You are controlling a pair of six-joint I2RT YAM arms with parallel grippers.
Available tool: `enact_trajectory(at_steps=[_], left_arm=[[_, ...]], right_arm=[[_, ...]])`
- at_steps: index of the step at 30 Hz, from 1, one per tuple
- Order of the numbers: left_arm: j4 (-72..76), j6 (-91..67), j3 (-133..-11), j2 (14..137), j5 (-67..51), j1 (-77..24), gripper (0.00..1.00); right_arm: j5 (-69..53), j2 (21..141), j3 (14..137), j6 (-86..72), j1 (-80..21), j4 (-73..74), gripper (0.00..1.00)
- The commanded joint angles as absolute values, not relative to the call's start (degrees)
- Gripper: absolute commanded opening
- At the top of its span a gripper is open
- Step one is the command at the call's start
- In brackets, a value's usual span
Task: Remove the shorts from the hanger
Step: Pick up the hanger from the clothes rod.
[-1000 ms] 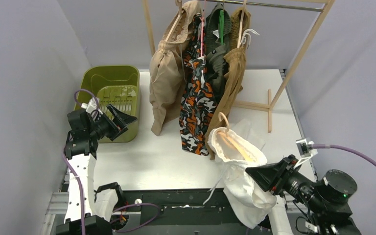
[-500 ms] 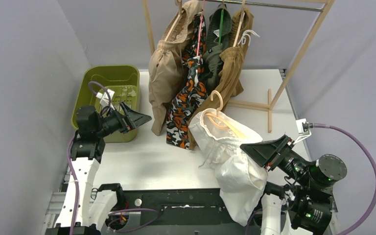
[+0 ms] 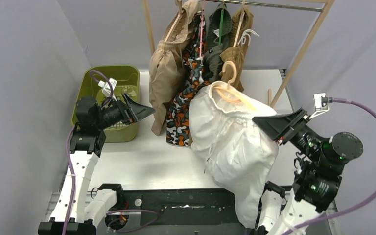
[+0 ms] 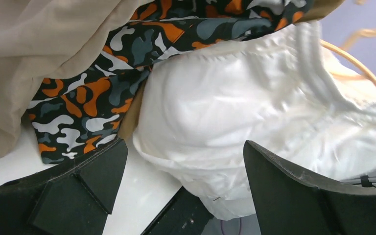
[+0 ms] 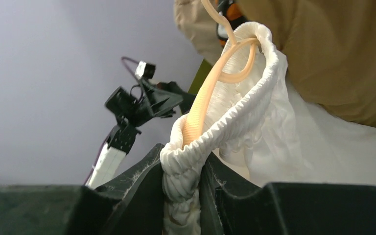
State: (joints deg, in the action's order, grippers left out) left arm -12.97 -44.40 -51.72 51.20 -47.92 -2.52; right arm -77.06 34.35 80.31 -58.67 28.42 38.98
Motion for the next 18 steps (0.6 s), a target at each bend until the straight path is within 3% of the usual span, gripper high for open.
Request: enact_trajectory(at_steps=[1, 9, 18], left_arm=[[-9.56, -43.76, -55.28, 51.38, -46.69, -2.72, 0.90], [-7.75, -44.74, -54.62, 54.10, -45.81, -2.72, 0.90], [-11.99, -42.27, -56.39, 57.18, -43.96, -2.81, 0.89]], right_arm=[[-76.93, 34.02, 69.14, -73.62, 32.50, 10.68, 0.00], [-63.51, 37.49, 75.24, -49.51, 35.05, 39.20, 0.00], [-72.96, 36.15, 70.75, -53.09, 30.11, 29.29, 0.00]])
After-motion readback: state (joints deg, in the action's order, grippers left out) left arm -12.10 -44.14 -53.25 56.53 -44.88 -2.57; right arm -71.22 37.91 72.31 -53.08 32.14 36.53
